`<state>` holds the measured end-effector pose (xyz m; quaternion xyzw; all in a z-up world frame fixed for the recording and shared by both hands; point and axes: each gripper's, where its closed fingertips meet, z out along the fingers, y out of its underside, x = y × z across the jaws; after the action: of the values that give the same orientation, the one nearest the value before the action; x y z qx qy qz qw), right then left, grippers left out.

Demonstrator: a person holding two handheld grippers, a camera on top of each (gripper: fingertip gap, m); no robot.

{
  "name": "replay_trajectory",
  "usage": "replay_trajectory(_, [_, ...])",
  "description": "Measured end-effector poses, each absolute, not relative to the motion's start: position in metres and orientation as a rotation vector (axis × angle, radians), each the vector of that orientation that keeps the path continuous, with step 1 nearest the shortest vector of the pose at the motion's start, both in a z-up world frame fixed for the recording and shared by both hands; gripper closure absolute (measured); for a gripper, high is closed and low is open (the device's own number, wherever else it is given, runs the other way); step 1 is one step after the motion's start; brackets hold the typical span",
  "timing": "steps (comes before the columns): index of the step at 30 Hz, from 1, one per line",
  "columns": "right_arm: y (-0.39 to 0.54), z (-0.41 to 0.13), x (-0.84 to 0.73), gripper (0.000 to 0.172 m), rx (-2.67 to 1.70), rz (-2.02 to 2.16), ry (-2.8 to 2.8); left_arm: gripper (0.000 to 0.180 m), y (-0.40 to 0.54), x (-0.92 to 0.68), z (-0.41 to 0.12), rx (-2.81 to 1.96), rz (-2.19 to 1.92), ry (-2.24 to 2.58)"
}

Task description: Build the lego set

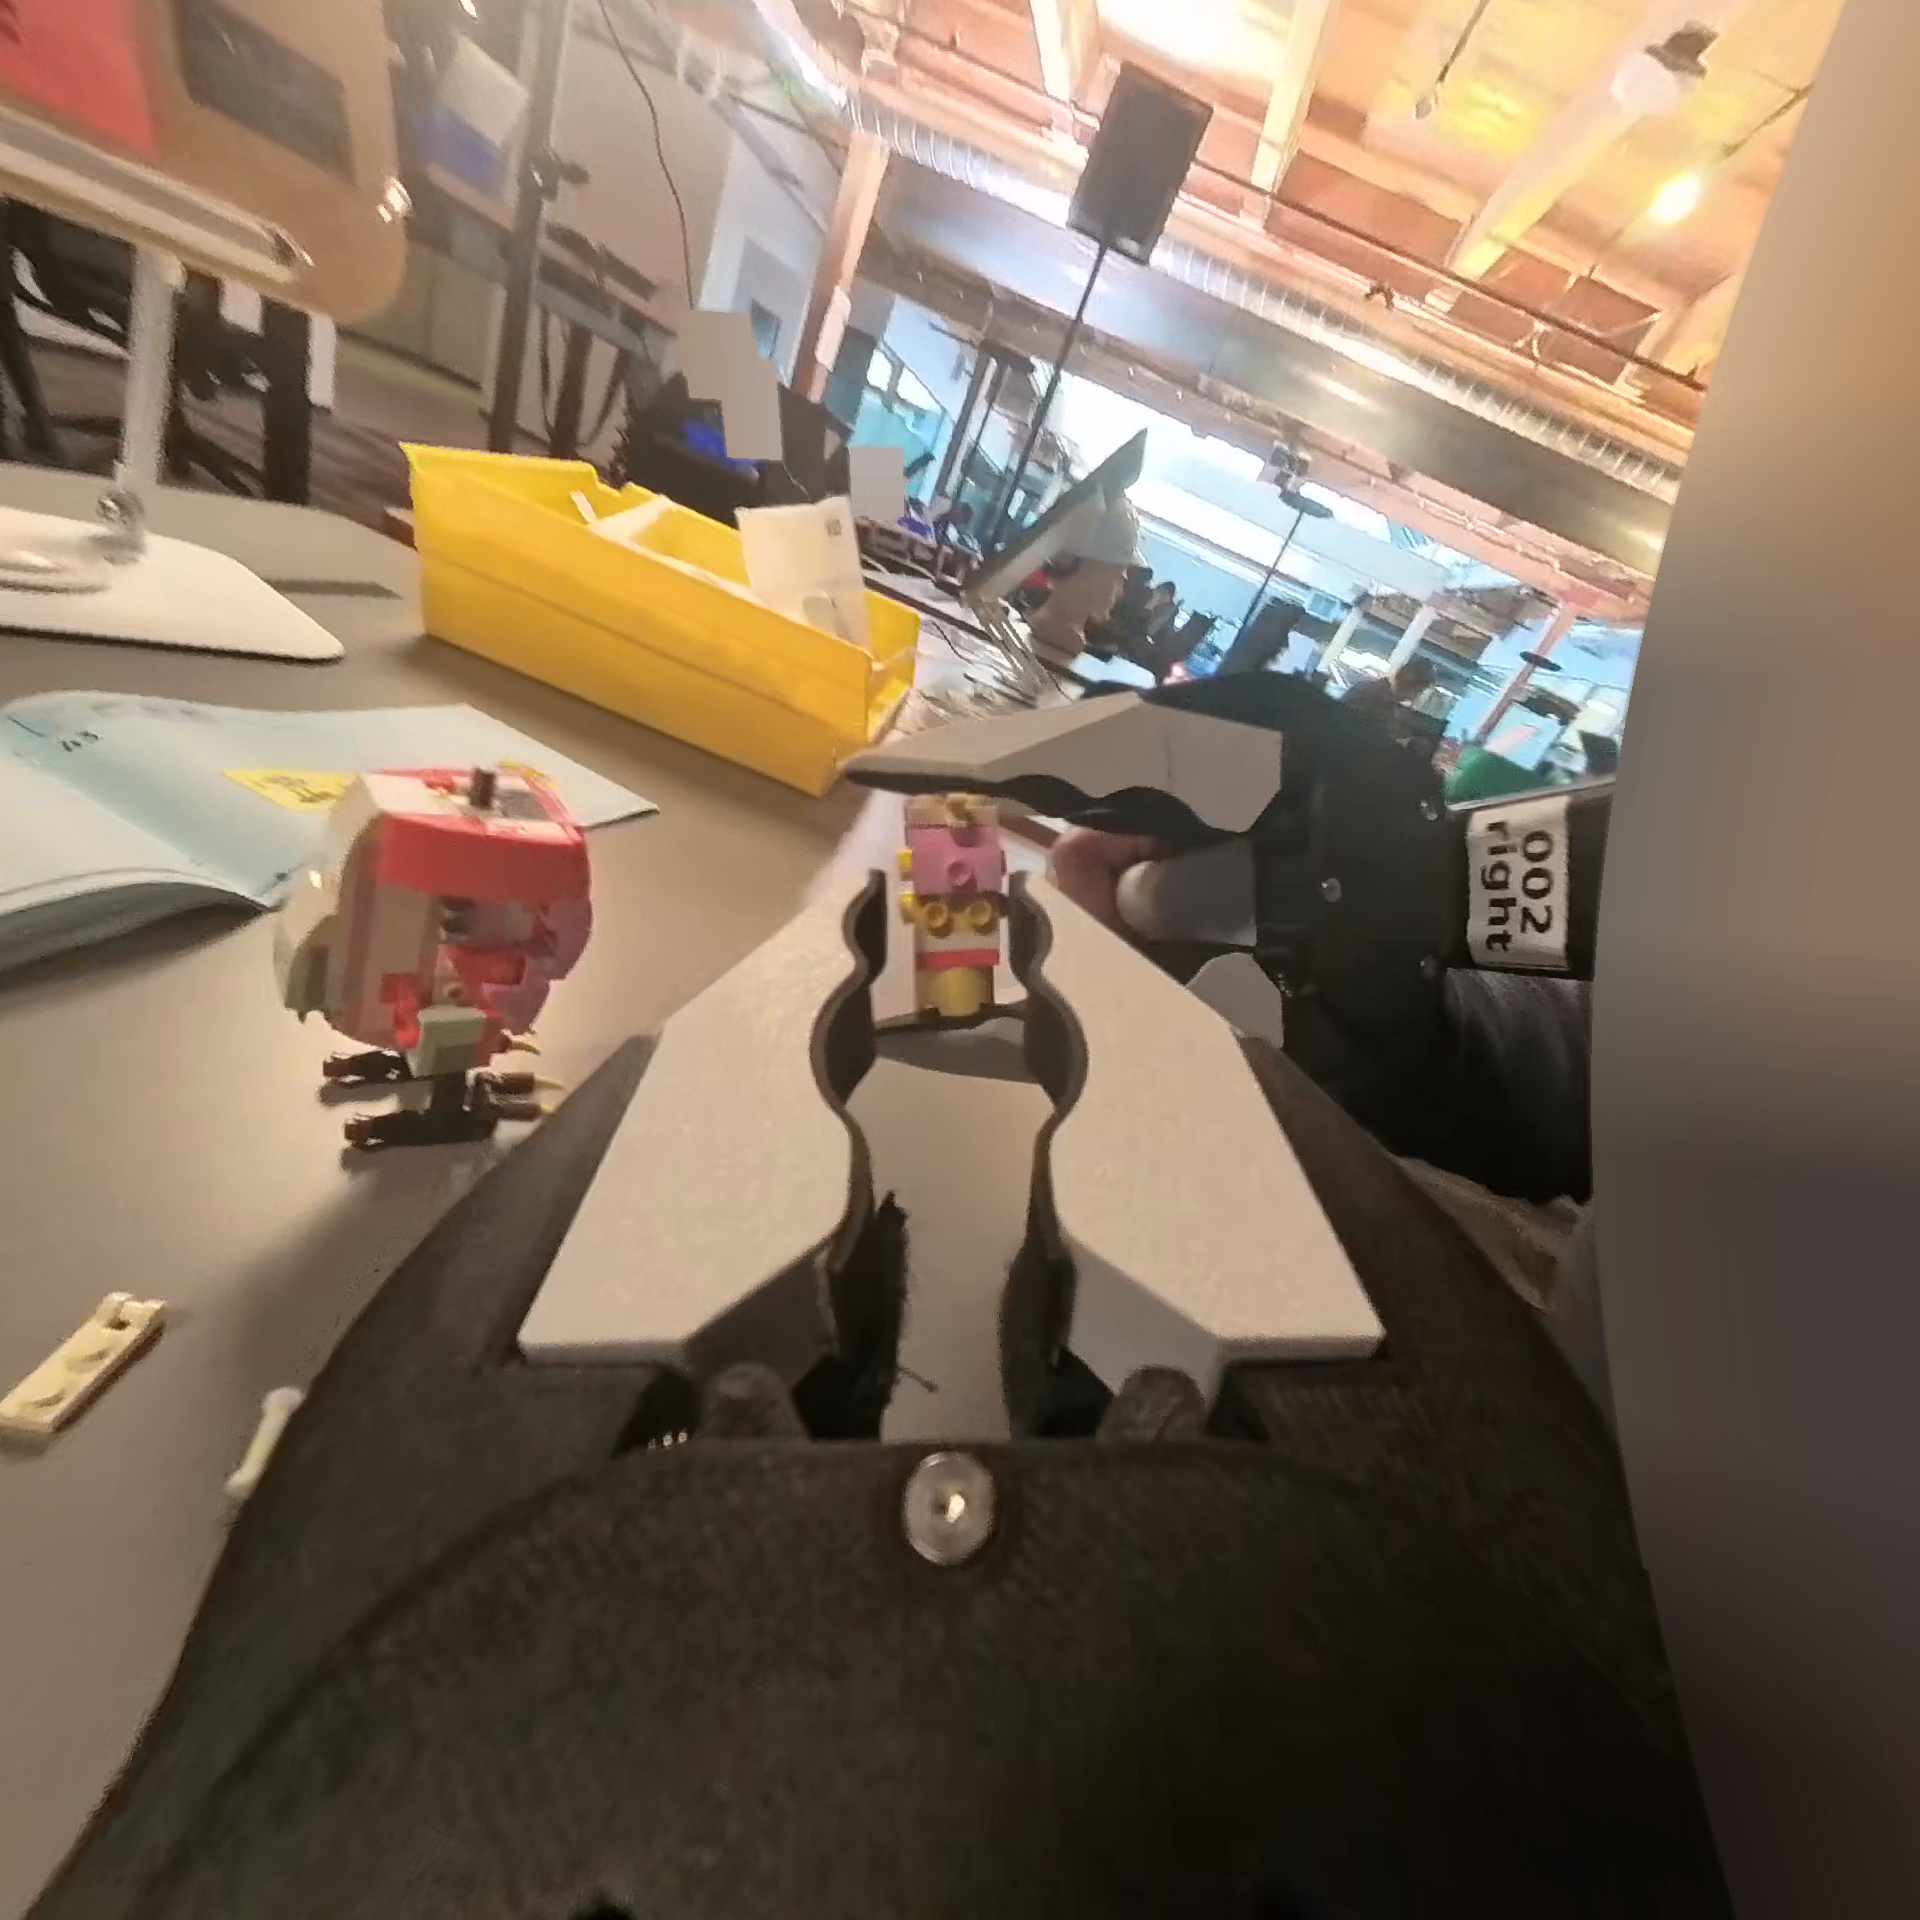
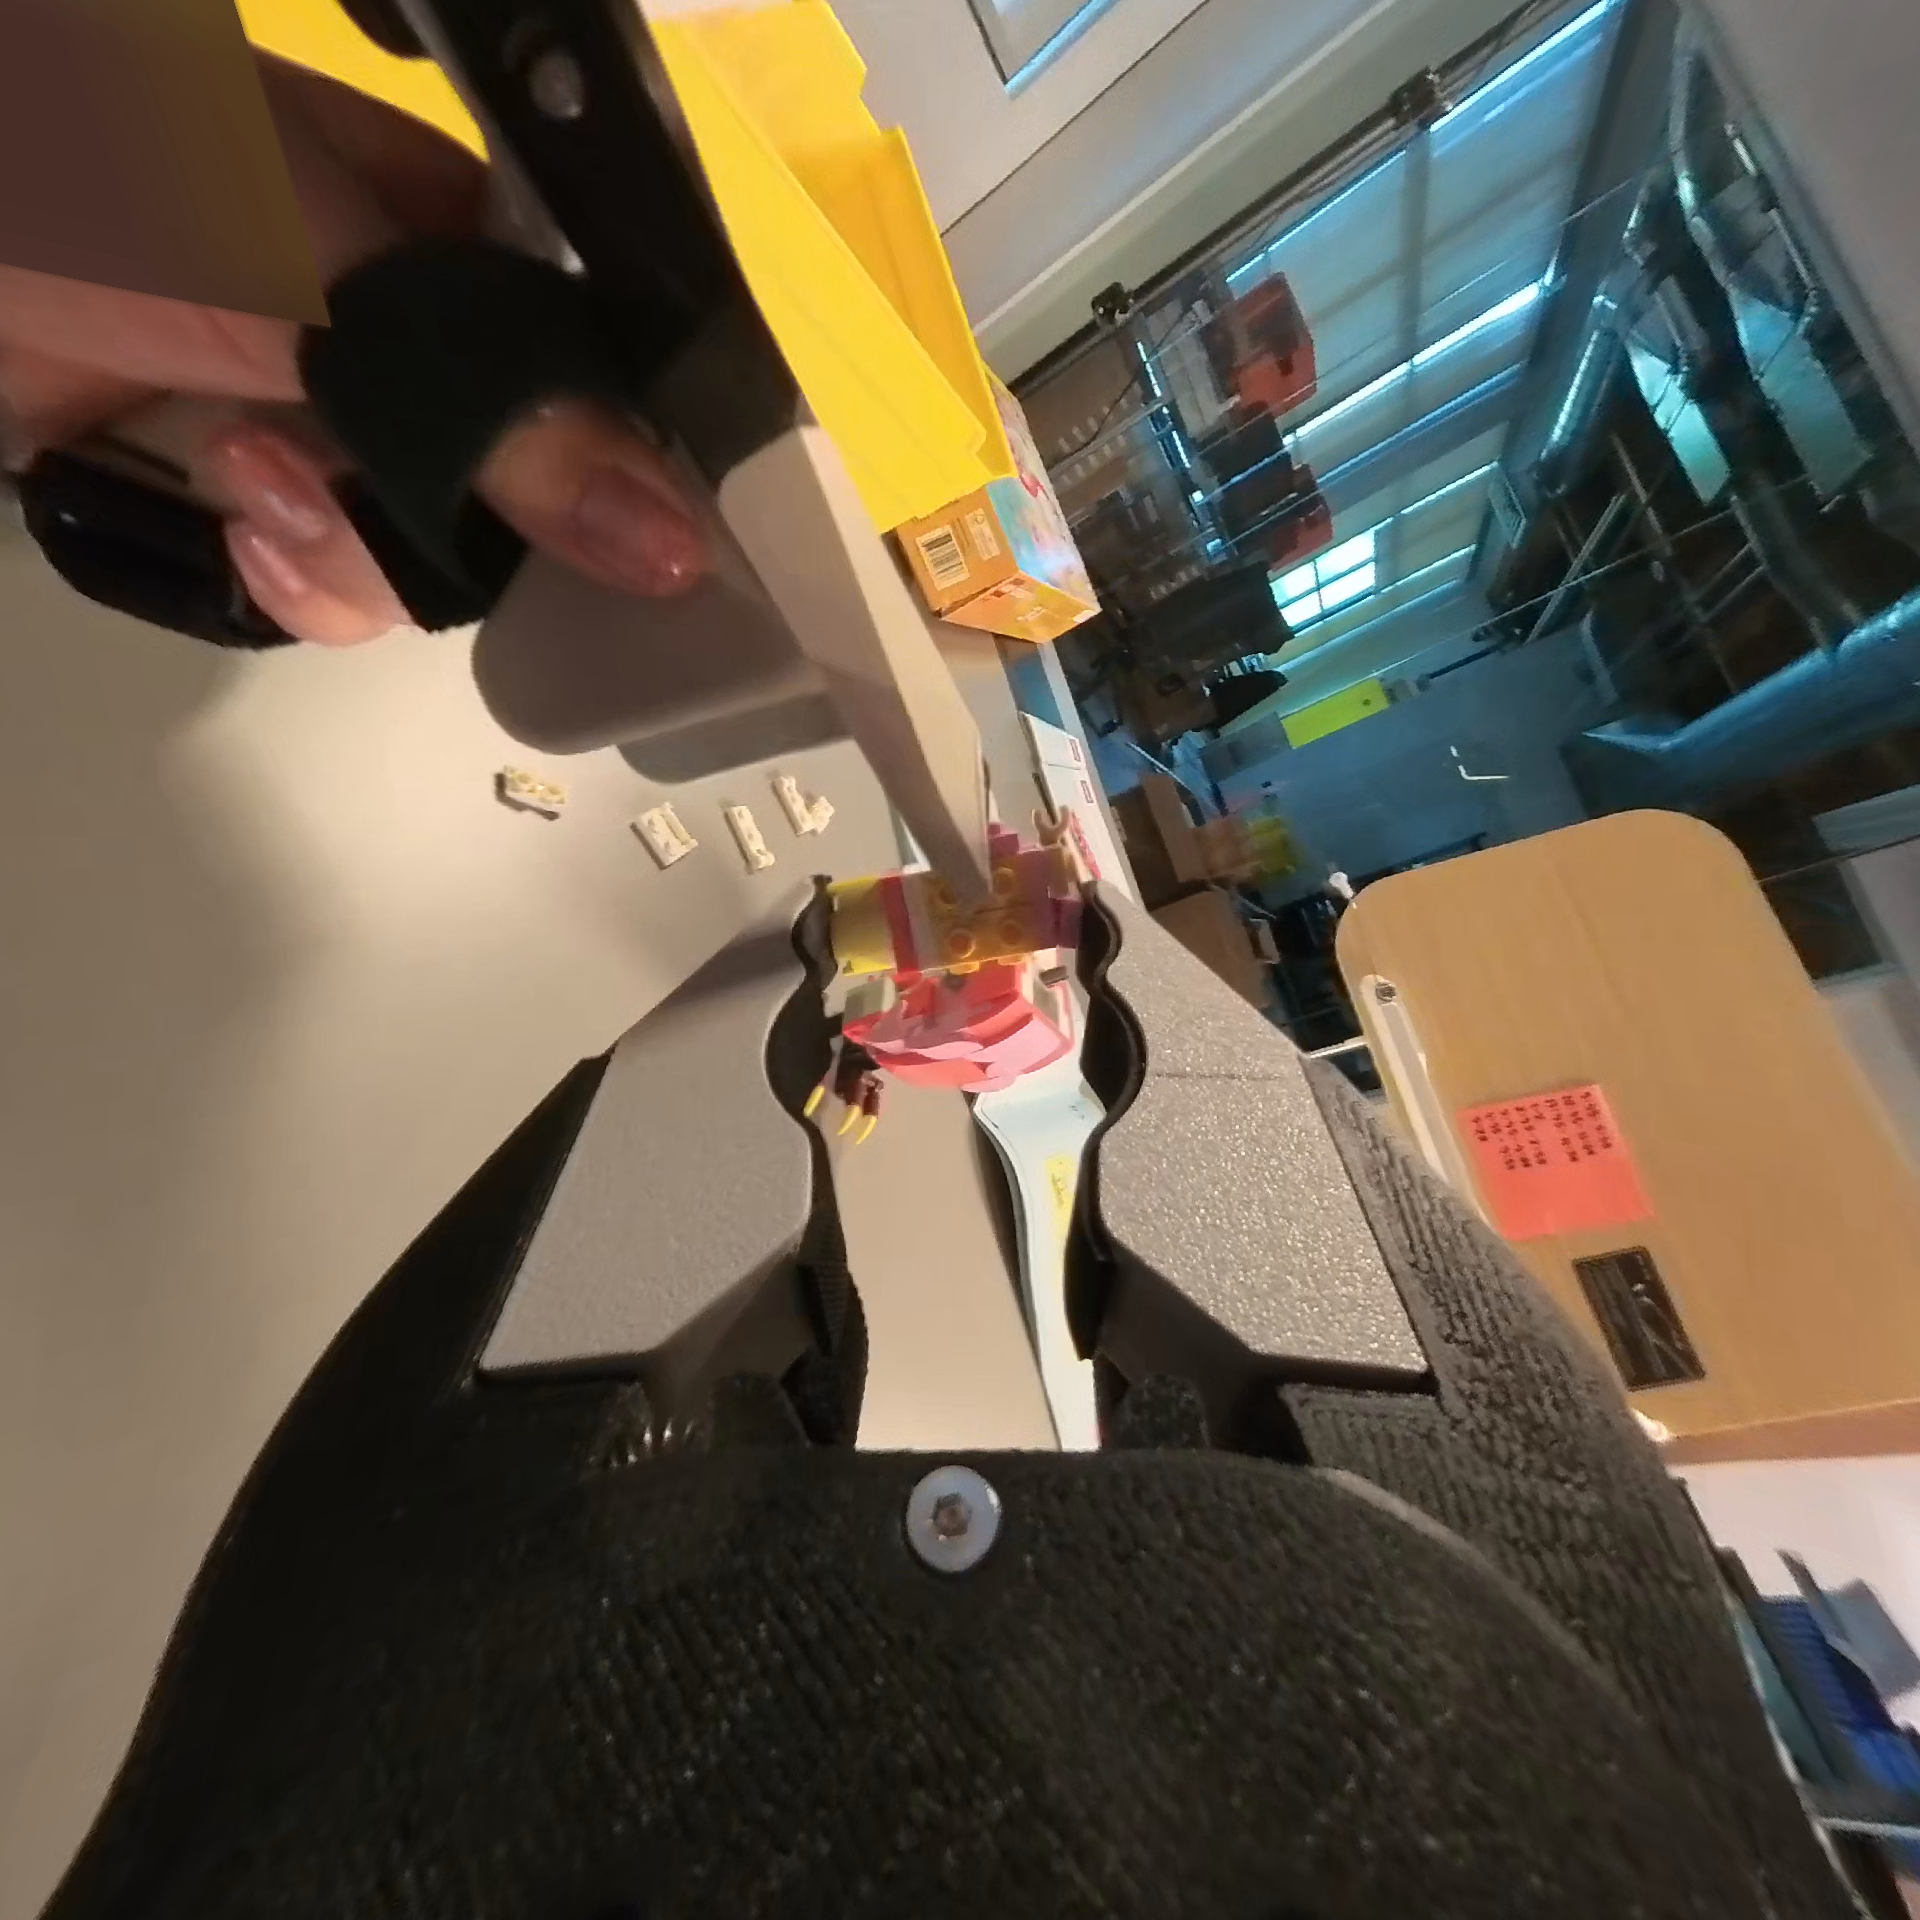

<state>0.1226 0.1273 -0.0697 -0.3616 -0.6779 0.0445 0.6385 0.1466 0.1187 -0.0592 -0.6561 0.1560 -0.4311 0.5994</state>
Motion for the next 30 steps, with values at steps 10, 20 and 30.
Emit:
replay_trajectory(10, [0.127, -0.069, 0.122, 0.127, -0.773, 0.035, -1.538, 0.163, 0.119, 0.15, -0.06, -1.581, -1.049, 0.399])
replay_trajectory(20, [0.135, -0.069, 0.126, 0.128, -0.6, -0.222, -1.551, 0.164, 0.123, 0.154, -0.065, -1.715, -0.95, 0.45])
replay_trajectory(30, [0.136, -0.078, 0.13, 0.129, -0.557, -0.273, -1.612, 0.164, 0.123, 0.158, -0.075, -1.765, -0.944, 0.488])
